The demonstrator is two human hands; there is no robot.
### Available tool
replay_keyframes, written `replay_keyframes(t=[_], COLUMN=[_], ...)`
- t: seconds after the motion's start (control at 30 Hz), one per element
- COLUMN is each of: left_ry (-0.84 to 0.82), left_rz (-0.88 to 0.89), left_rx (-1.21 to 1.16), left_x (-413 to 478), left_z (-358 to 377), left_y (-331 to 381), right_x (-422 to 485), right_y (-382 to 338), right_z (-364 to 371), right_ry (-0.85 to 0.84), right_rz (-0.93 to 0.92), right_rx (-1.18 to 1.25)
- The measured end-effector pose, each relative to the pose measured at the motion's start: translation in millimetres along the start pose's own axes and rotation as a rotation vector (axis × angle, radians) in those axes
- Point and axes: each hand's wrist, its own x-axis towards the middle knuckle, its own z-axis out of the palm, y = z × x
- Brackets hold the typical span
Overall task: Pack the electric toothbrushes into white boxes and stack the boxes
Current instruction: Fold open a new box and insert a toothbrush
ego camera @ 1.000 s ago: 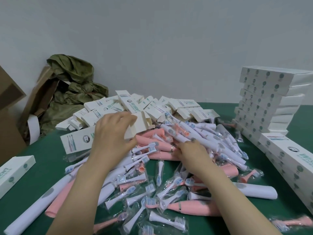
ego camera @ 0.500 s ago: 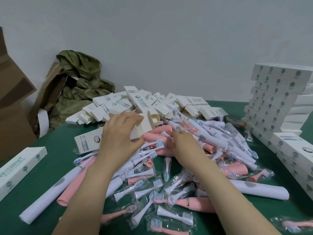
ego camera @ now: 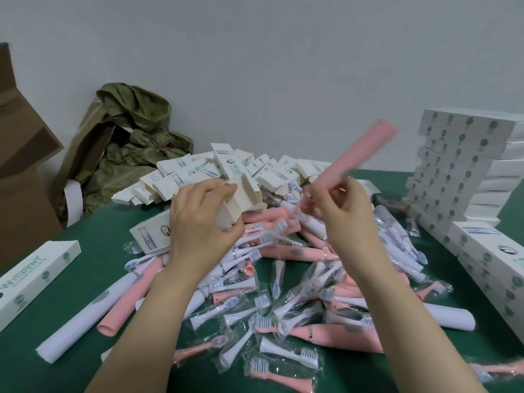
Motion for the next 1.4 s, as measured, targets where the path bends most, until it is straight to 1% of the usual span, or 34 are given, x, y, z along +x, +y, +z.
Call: replay_keyframes(t=[0.03, 0.07, 0.1, 0.17, 0.33, 0.4, 0.47, 0.5, 0.53, 0.6, 0.67, 0.73, 0.8, 0.83, 0.9, 0.93, 1.0, 1.03, 1.07, 1.13, 1.17, 1.2, 1.3, 1.4], left_ry=[-0.043, -0.085, -0.115, -0.135, -0.111, -0.112, -0.101, -0.094, -0.09, -0.087, -0.099, -0.107, -0.089, -0.072, -0.042, -0.031, -0.023, -0.022, -0.023, -0.012, -0.002, 0.005, -0.038, -0.106], left_rz=[0.016, 0.035, 0.05, 0.062, 0.088, 0.098, 0.107, 0.106, 0.1, 0.081, 0.068, 0.071, 0.073, 0.066, 0.047, 0.042, 0.047, 0.049, 0.047, 0.048, 0.057, 0.066, 0.068, 0.104], left_rx=[0.002, 0.002, -0.001, -0.013, -0.043, -0.046, -0.047, -0.047, -0.046, -0.044, -0.045, -0.05, -0.062, -0.077, -0.12, -0.139, -0.153, -0.152, -0.152, -0.163, -0.17, -0.173, -0.158, -0.137], left_x=[-0.3, -0.6, -0.9, -0.8, 0.5, -0.4, -2.2, -2.8, -2.8, -0.9, 0.5, 0.1, -1.3, -1.9, -1.7, -1.3, -1.8, -1.9, -1.4, -0.8, -1.3, -1.9, -4.3, -4.5], left_z=[-0.1, 0.0, -0.1, -0.7, -0.8, 0.3, 3.0, 4.3, 4.8, 3.0, 0.1, -0.8, 0.0, 0.6, 1.2, 1.3, 1.5, 1.6, 1.5, 1.5, 1.6, 2.2, 4.4, 5.4], left_y=[1.7, 3.4, 4.9, 7.0, 12.4, 15.6, 17.5, 17.4, 16.7, 13.9, 12.5, 12.1, 12.4, 12.4, 13.0, 13.7, 14.9, 14.7, 14.2, 15.1, 16.2, 17.4, 16.1, 10.5], right_x=[-3.3, -6.2, -8.7, -12.2, -17.2, -20.3, -21.8, -22.3, -22.3, -21.7, -22.5, -25.7, -28.0, -28.9, -30.1, -30.3, -32.1, -32.1, -31.0, -28.5, -28.5, -29.6, -31.9, -29.7], right_y=[-6.4, -10.7, -13.4, -12.8, -4.8, -4.5, -3.6, -4.4, -5.7, -7.9, -7.7, -5.0, -3.3, -2.4, -0.2, 2.1, 8.1, 10.7, 11.5, 10.2, 9.4, 9.6, 13.2, 15.6], right_z=[-0.4, 0.7, 3.6, 12.6, 24.5, 28.9, 35.2, 38.1, 39.9, 39.2, 35.6, 33.3, 35.5, 37.3, 40.1, 41.1, 42.9, 43.3, 43.2, 40.4, 39.7, 39.5, 43.4, 40.8], right_ry=[-0.026, -0.057, -0.085, -0.093, 0.01, -0.031, -0.115, -0.156, -0.176, -0.152, -0.027, 0.081, 0.105, 0.098, 0.057, -0.005, -0.151, -0.167, -0.131, -0.039, -0.03, -0.071, -0.259, -0.346], right_rz=[0.027, 0.04, 0.05, 0.075, 0.05, 0.047, 0.019, 0.015, 0.019, 0.036, -0.039, -0.177, -0.305, -0.337, -0.331, -0.317, -0.33, -0.367, -0.417, -0.537, -0.58, -0.589, -0.459, -0.37], right_rx=[0.187, 0.3, 0.345, 0.36, 0.262, 0.213, 0.01, -0.045, -0.046, 0.062, 0.089, 0.038, -0.025, -0.054, -0.114, -0.167, -0.346, -0.423, -0.446, -0.407, -0.41, -0.439, -0.549, -0.549])
